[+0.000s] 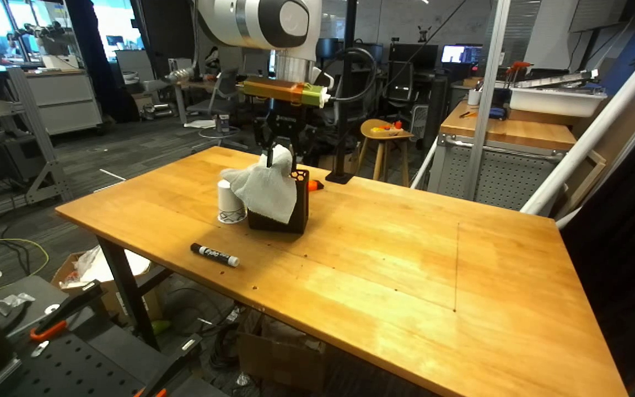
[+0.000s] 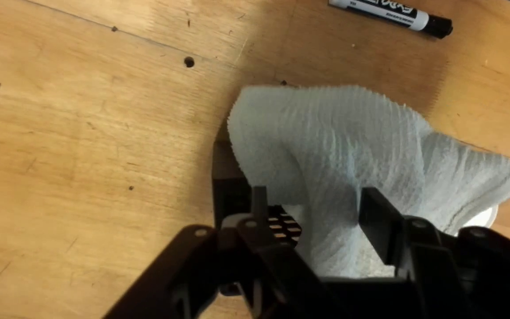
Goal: Pick up the towel and put it in the box
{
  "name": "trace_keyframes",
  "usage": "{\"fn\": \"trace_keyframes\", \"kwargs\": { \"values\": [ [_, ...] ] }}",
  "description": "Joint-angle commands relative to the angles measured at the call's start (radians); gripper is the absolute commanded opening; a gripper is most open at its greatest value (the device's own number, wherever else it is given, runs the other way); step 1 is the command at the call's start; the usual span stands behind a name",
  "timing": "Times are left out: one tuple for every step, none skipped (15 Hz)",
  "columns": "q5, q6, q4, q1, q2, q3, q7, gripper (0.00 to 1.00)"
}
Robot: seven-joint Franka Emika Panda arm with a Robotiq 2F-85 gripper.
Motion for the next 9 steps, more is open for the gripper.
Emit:
{"fn": "trace_keyframes", "kwargs": {
  "values": [
    [0.019,-0.001,-0.057,-0.013,-0.113,-0.014,-0.040,0.88],
    [0.020,-0.001,-0.068,-0.014,-0.135,-0.019,-0.045,0.97],
    [0.020,0.001,-0.079,-0.013,-0.155,-0.024,-0.047,1.00],
    [0.020,0.004,-0.089,-0.012,-0.174,-0.027,-0.052,1.00],
    [0.020,0.007,-0.097,-0.009,-0.193,-0.029,-0.055,0.69],
    [0.018,0.012,-0.104,-0.005,-0.206,-0.031,-0.057,0.73],
    [0.018,0.013,-0.106,-0.001,-0.215,-0.030,-0.060,0.73],
    [0.017,0.015,-0.109,0.004,-0.222,-0.030,-0.060,0.67],
    [0.019,0.014,-0.109,0.009,-0.228,-0.029,-0.061,0.60]
  ]
}}
